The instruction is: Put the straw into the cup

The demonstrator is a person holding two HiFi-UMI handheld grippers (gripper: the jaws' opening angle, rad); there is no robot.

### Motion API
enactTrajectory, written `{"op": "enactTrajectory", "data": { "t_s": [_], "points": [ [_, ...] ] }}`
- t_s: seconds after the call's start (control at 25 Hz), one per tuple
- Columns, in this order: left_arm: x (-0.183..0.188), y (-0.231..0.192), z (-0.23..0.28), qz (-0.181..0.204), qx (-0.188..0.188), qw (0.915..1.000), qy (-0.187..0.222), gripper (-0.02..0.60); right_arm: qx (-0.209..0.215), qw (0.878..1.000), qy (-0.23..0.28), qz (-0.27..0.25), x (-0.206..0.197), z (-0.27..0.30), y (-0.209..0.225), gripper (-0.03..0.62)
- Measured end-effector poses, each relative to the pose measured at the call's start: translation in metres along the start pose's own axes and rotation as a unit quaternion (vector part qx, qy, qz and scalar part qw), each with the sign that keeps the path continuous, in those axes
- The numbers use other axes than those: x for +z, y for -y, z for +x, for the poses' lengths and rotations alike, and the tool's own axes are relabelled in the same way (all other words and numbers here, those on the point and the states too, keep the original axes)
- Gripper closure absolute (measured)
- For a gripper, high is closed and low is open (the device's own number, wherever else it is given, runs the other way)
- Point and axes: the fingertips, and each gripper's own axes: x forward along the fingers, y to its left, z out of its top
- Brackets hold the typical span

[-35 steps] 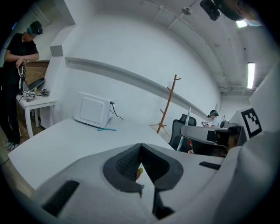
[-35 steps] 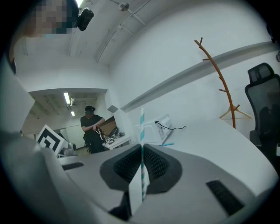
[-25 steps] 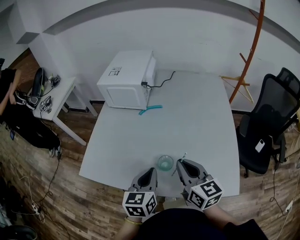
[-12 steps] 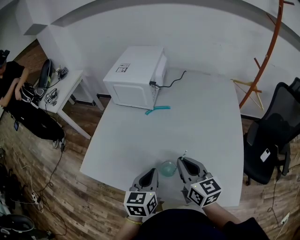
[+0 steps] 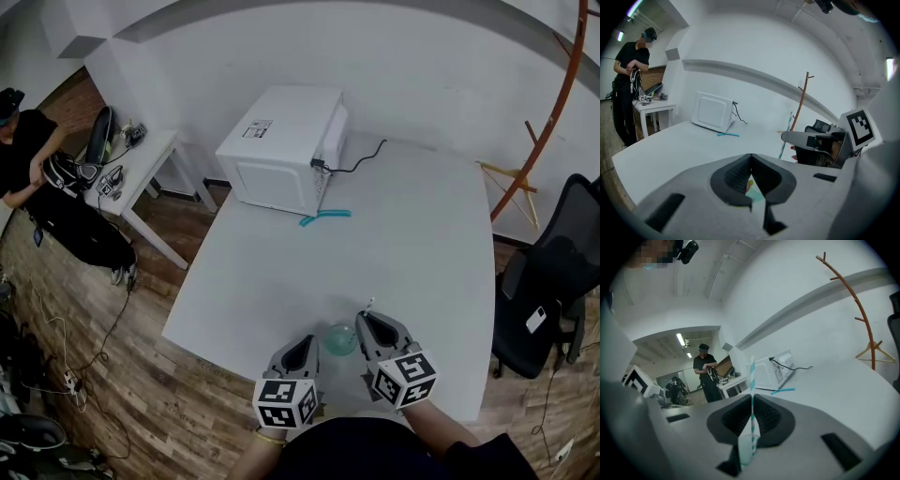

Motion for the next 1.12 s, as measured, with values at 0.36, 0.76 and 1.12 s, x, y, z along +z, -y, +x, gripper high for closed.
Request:
{"op": "enactTrajectory", "data": {
  "t_s": [0.36,0.76,1.12],
  "points": [
    [-0.021,-0.013,0.006,-0.004,0.024,0.9995,-0.020,0.568,-0.003,0.999,-0.034,0.016,-0.033,0.012,0.010,0.559],
    [-0.056,-0.026,0.011,-0.012,0.044,0.9974,-0.056,0.566,-0.003,0.998,-0.061,0.016,-0.060,0.019,0.014,0.560],
    [-0.064,-0.029,0.009,-0.010,0.047,0.9967,-0.065,0.568,-0.009,0.997,-0.075,0.010,-0.074,0.023,0.015,0.559]
  ]
}}
